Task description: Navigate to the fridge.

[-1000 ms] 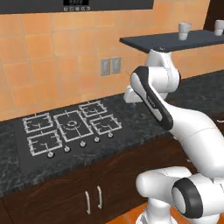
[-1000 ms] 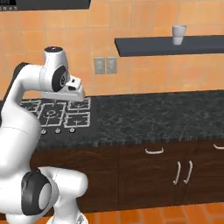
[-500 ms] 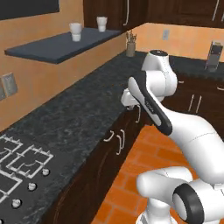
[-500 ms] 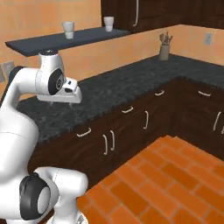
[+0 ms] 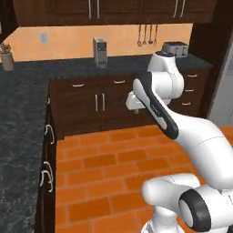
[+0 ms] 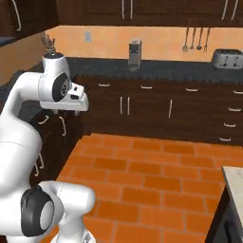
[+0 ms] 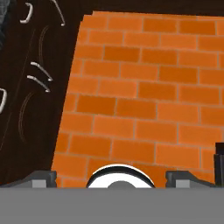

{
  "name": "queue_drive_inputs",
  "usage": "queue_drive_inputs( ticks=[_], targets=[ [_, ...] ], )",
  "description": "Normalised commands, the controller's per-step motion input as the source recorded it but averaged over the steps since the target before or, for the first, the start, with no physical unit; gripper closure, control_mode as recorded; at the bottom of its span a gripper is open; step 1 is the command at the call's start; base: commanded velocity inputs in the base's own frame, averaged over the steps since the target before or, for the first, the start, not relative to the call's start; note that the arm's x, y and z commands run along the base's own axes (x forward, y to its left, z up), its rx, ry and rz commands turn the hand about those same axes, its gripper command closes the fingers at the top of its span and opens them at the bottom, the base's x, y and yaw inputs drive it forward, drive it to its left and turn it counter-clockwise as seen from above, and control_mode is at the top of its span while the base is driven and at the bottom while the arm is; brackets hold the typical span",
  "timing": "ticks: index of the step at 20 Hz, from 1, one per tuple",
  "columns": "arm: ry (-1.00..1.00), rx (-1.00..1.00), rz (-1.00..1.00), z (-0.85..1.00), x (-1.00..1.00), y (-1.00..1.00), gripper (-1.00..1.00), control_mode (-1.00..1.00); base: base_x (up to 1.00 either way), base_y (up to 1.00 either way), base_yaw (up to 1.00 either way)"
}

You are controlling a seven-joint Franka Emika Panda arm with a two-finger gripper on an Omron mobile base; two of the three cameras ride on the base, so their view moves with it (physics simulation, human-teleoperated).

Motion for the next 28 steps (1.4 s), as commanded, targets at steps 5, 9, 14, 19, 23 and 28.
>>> queue_drive_inputs(
  ticks=[5, 9, 14, 19, 23, 28],
  targets=[
    [0.0, 0.0, 0.0, 0.0, 0.0, 0.0, -1.0, 1.0, 0.0, 0.0, -1.0],
    [0.0, 0.0, 0.0, 0.0, 0.0, 0.0, -1.0, 1.0, 0.42, 0.11, -0.9],
    [0.0, 0.0, 0.0, 0.0, 0.0, 0.0, -1.0, 1.0, 1.0, 0.73, -0.68],
    [0.0, 0.0, 0.0, 0.0, 0.0, 0.0, -1.0, 1.0, 1.0, 0.91, -0.64],
    [0.0, 0.0, 0.0, 0.0, 0.0, 0.0, -1.0, 1.0, 1.0, 0.91, -0.59],
    [0.0, 0.0, 0.0, 0.0, 0.0, 0.0, -1.0, 1.0, 1.0, 0.97, -0.58]
  ],
)
